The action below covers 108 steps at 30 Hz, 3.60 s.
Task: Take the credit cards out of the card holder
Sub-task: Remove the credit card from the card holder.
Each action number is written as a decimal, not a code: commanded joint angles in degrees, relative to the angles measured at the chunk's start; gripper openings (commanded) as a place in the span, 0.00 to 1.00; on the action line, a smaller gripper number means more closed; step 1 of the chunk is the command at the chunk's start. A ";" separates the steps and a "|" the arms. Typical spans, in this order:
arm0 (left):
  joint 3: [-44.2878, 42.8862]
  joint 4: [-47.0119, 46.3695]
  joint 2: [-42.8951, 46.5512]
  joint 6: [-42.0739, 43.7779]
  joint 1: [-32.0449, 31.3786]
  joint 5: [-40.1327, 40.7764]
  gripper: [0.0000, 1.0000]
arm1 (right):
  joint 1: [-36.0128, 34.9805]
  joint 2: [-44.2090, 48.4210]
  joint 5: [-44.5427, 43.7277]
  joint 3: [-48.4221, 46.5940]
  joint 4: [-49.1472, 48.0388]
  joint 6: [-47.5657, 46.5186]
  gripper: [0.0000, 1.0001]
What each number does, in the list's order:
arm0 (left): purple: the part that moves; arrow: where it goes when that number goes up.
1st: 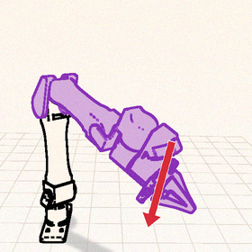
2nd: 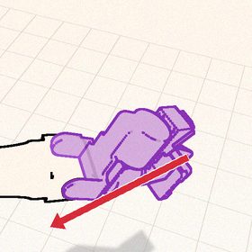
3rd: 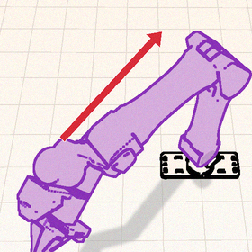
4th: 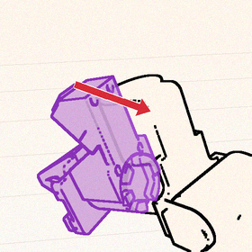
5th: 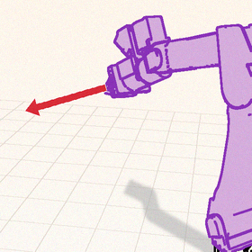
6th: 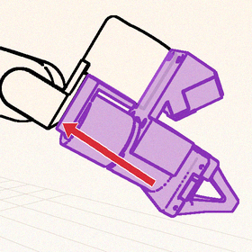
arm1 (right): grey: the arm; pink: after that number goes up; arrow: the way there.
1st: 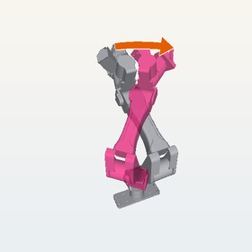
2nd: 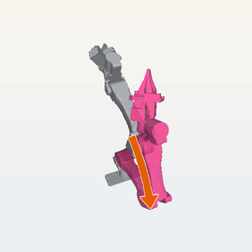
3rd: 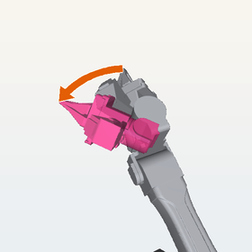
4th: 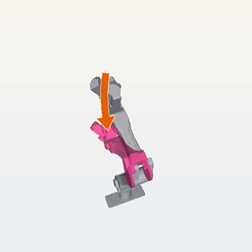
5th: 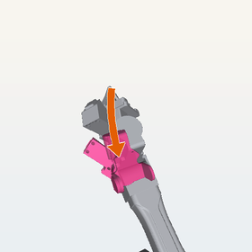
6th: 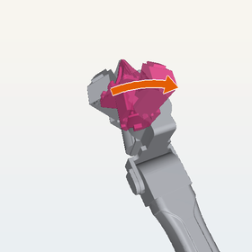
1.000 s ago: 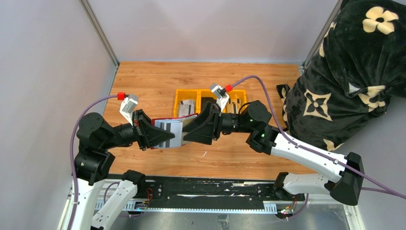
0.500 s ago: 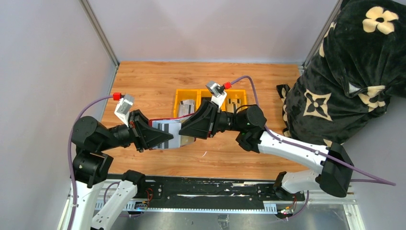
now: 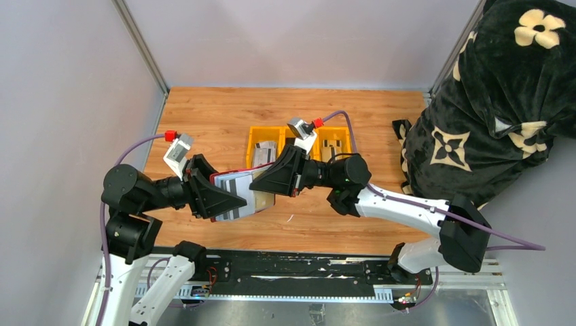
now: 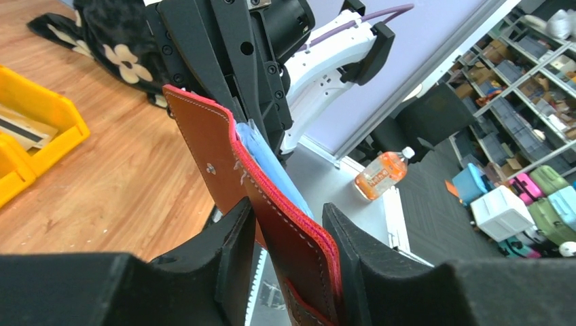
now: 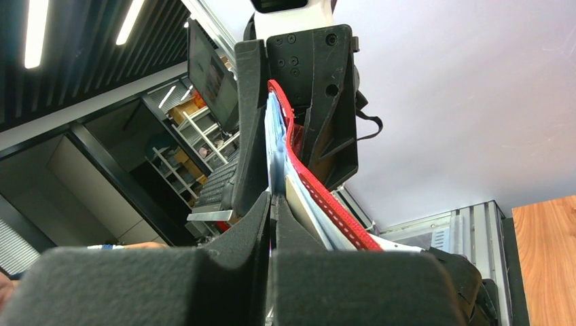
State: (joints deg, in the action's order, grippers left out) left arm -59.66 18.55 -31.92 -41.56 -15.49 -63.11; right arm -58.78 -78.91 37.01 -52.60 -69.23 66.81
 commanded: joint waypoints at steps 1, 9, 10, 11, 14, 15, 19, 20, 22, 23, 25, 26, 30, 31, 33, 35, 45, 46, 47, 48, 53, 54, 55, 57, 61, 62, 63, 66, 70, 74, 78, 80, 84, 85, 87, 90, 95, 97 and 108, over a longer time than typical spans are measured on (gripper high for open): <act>0.37 -4.18 -0.41 -2.71 -0.31 -3.68 0.39 | -0.10 2.39 -1.75 1.71 0.48 -2.21 0.00; 0.71 -8.13 -1.17 -7.41 -0.32 -5.55 0.32 | 0.55 4.37 -1.67 5.23 -1.08 -2.24 0.00; 0.56 -8.06 -1.20 -7.52 -0.29 -5.87 0.32 | 0.74 5.03 -1.77 5.97 -0.78 -2.78 0.00; 0.31 -8.02 -1.25 -7.56 -0.33 -6.17 0.32 | 0.85 5.73 -1.85 6.27 0.14 -3.53 0.00; -0.14 -7.62 -1.30 -7.28 -0.33 -6.49 0.32 | 0.95 8.03 -1.90 6.07 5.58 -6.91 0.00; -0.29 -7.38 -1.38 -7.12 -0.33 -6.56 0.32 | 0.94 8.74 -1.93 5.96 6.32 -7.77 0.00; -0.84 -5.41 -1.65 -5.69 -0.33 -6.55 0.32 | 0.95 10.52 -1.52 5.42 9.27 -9.57 0.00; -0.89 -5.38 -1.65 -5.64 -0.33 -6.55 0.32 | 0.95 10.76 -1.32 5.40 9.36 -9.77 0.00; -0.95 -5.24 -1.74 -5.72 -0.33 -6.67 0.32 | 0.95 11.39 -0.79 5.66 9.60 -10.20 0.00; -1.10 -5.16 -1.74 -5.72 -0.33 -6.74 0.32 | 0.95 11.92 -0.71 5.81 9.97 -10.64 0.00; -1.22 -5.13 -1.74 -5.85 -0.33 -6.81 0.31 | 1.04 12.94 -0.81 6.10 11.55 -11.48 0.00; -1.22 -5.12 -1.74 -5.94 -0.33 -6.83 0.31 | 1.12 13.44 -1.13 6.21 12.62 -12.12 0.00; -1.46 -5.10 -1.65 -6.15 -0.33 -6.98 0.29 | 1.30 14.87 -2.61 6.21 16.13 -13.97 0.00; -1.47 -5.15 -1.55 -6.24 -0.33 -6.94 0.29 | 1.30 14.85 -2.64 6.07 16.22 -14.02 0.00; -1.52 -5.31 -1.48 -6.38 -0.33 -7.07 0.27 | 1.30 14.63 -2.36 5.39 17.17 -14.38 0.00; -1.60 -5.27 -1.48 -6.50 -0.33 -7.22 0.26 | 1.22 14.50 -2.27 4.60 19.05 -15.20 0.00; -2.27 -2.32 -2.23 -3.86 -0.33 -6.45 0.08 | 0.34 15.71 -2.69 3.10 24.80 -18.79 0.00; -2.80 -1.01 -2.37 -2.96 -0.33 -6.10 0.06 | 0.34 16.05 -2.56 2.92 25.56 -19.08 0.00; -3.07 -0.51 -2.48 -2.31 -0.33 -5.78 0.05 | 0.34 16.40 -2.35 2.66 26.75 -19.60 0.00; -3.30 -0.06 -2.52 -1.77 -0.33 -5.67 0.04 | 0.27 16.82 -2.24 2.65 27.49 -20.19 0.00; -3.82 0.27 -2.52 -1.41 -0.33 -5.60 0.01 | 0.25 18.68 -1.43 2.23 31.65 -22.38 0.00; -3.80 0.26 -2.53 -1.42 -0.33 -5.61 0.00 | 0.25 18.88 -1.46 2.32 31.92 -22.65 0.00; -3.84 0.34 -2.45 -1.42 -0.33 -5.62 0.00 | 0.25 19.08 -1.60 2.52 31.96 -22.61 0.00; -3.89 0.19 -2.40 -1.42 -0.33 -5.58 0.00 | 0.18 18.87 -1.45 2.39 31.74 -22.56 0.00; -4.01 -0.02 -2.42 -1.60 -0.33 -5.50 0.00 | -0.54 18.17 -1.57 1.84 31.37 -22.53 0.00; -3.99 0.00 -2.43 -1.59 -0.33 -5.53 0.00 | -0.76 17.66 -1.53 1.82 30.70 -22.25 0.00; -4.09 -0.06 -2.39 -1.67 -0.33 -5.57 0.00 | -0.88 17.39 -1.50 1.87 30.02 -21.80 0.00; -4.30 -0.09 -2.44 -1.77 -0.33 -5.62 0.00 | -0.89 17.28 -1.94 3.28 26.54 -19.82 0.15; -4.44 -0.37 -2.25 -1.79 -0.33 -4.96 0.00 | -0.89 16.66 -3.15 5.57 19.04 -15.79 0.42; -4.46 -2.07 -2.35 -3.30 -0.33 -4.83 0.00 | -1.11 14.19 -2.38 5.34 14.83 -12.82 0.44; -4.68 -2.01 -2.34 -3.27 -0.33 -4.33 0.00 | -1.41 11.79 -1.56 4.33 11.21 -10.90 0.36; -4.72 -1.86 -2.43 -3.18 -0.28 -4.30 0.00 | -1.51 11.13 -0.90 3.69 10.81 -10.60 0.24; -5.00 -1.67 -2.53 -3.00 -0.33 -4.41 0.00 | -1.43 12.53 -0.92 4.65 11.23 -11.16 0.04; -5.10 -1.74 -2.53 -3.00 -0.33 -4.46 0.00 | -1.42 13.25 -1.16 5.25 11.75 -11.50 0.02; -5.46 -1.68 -2.69 -3.04 -0.29 -4.48 0.00 | -1.26 15.13 -1.77 6.23 12.93 -12.65 0.00; -5.73 -1.88 -2.87 -3.34 -0.33 -4.49 0.00 | -0.96 17.76 -2.30 7.13 15.63 -13.94 0.00; -5.90 -2.22 -2.83 -3.70 -0.33 -4.47 0.00 | -0.32 20.24 -2.62 7.40 19.35 -15.44 0.00; -5.88 -2.21 -2.82 -3.66 -0.33 -4.23 0.00 | -0.26 20.63 -2.38 7.19 20.83 -15.94 0.00; -6.52 -0.89 -2.68 -1.90 -0.33 -2.98 0.00 | -0.01 22.25 -1.23 6.36 26.10 -18.41 0.00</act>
State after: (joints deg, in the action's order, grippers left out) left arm -64.07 19.33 -35.46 -43.92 -15.62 -65.60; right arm -59.42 -57.95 34.09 -46.06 -44.49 49.93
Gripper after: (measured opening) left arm 0.167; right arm 0.007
